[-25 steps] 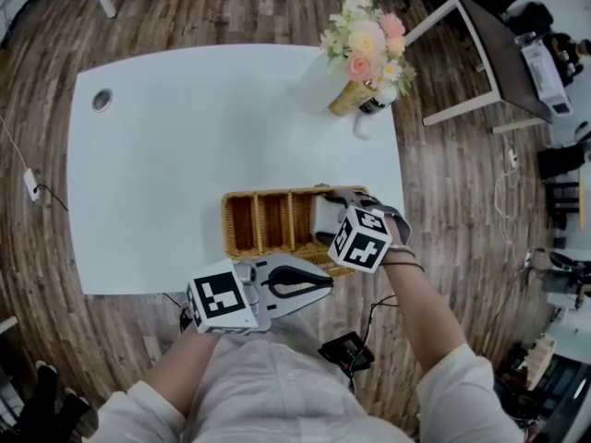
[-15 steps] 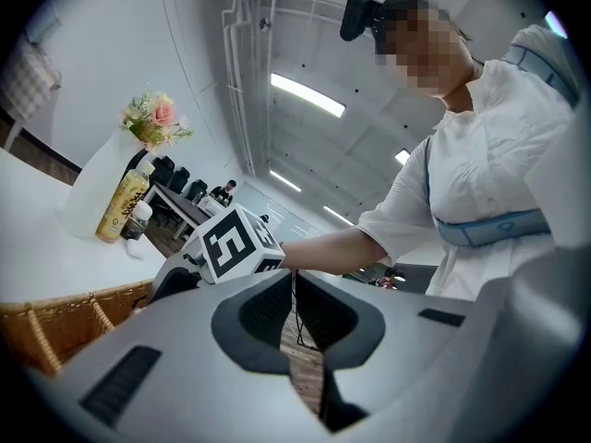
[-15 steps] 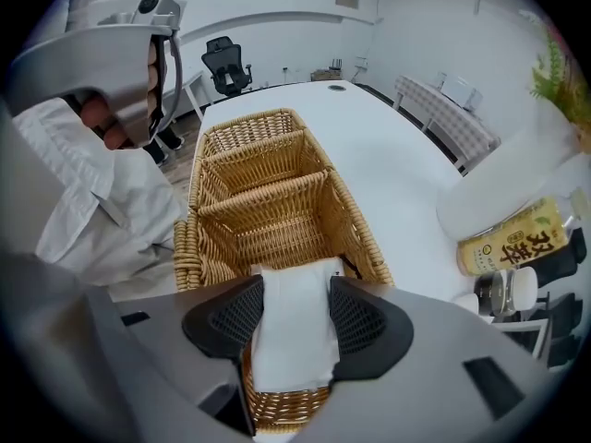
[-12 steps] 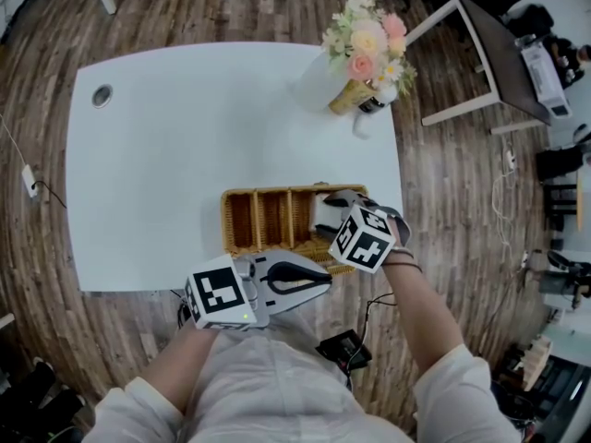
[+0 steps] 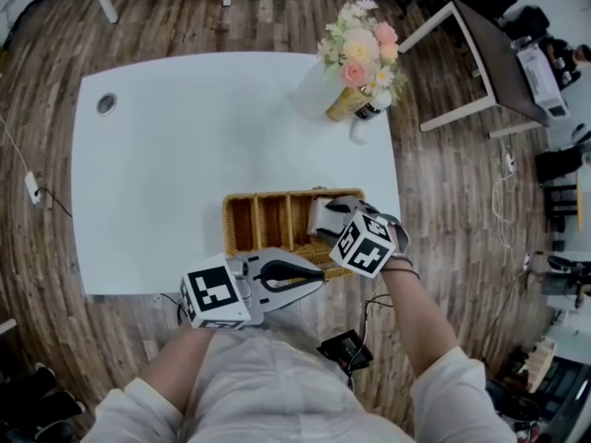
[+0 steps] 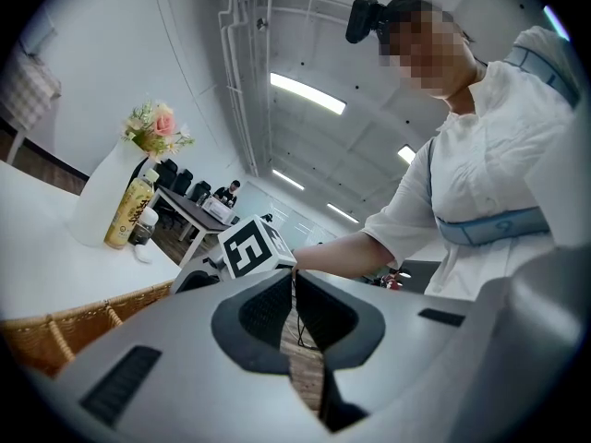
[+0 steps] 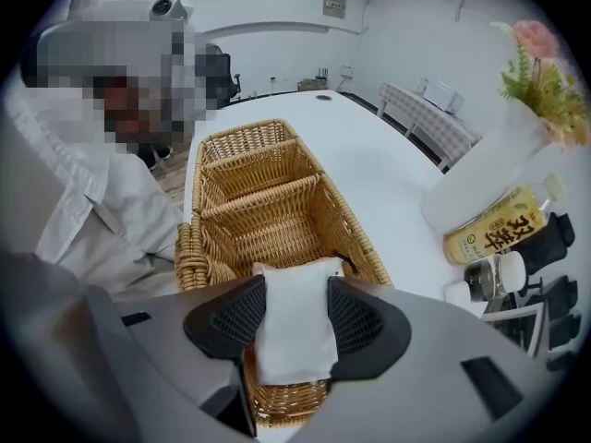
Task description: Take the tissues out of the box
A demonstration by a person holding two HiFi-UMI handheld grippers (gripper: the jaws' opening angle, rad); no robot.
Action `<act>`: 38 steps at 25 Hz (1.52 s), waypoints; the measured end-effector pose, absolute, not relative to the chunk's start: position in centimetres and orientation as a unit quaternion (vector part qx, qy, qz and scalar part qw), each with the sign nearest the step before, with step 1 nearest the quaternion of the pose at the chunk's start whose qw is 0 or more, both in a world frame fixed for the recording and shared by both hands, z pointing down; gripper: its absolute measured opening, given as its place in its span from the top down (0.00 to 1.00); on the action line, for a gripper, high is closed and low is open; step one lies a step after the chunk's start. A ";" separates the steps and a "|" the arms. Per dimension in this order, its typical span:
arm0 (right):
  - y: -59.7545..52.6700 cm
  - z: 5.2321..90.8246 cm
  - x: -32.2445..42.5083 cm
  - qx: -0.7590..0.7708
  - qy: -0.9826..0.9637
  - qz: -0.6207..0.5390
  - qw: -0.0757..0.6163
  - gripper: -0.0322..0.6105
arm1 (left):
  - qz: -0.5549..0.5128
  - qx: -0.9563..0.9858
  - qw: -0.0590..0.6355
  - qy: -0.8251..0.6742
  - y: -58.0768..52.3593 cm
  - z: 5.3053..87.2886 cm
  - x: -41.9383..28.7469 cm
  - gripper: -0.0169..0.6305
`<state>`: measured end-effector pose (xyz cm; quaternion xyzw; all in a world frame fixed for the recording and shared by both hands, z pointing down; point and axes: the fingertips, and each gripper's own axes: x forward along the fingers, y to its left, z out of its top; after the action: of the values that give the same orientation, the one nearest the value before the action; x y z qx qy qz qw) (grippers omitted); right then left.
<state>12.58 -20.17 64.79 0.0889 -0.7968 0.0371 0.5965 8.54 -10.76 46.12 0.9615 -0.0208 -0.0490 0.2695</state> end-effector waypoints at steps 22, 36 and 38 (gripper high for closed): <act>-21.2 54.4 12.2 0.239 -0.885 0.075 0.393 0.62 | -0.026 0.972 0.225 -0.064 -12.8 42.8 7.5 0.97; -20.8 44.9 11.3 0.382 -0.906 0.140 0.119 0.62 | -0.029 0.974 0.187 -0.124 -14.5 39.4 6.3 0.97; -20.3 43.9 11.4 0.387 -0.906 0.141 0.098 0.62 | -0.028 0.974 0.183 -0.133 -14.6 39.1 6.1 0.97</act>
<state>11.43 -20.33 43.85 0.3874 -0.9058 0.1408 0.0979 6.11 -14.62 39.08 0.9736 -0.1334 -0.0281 0.1831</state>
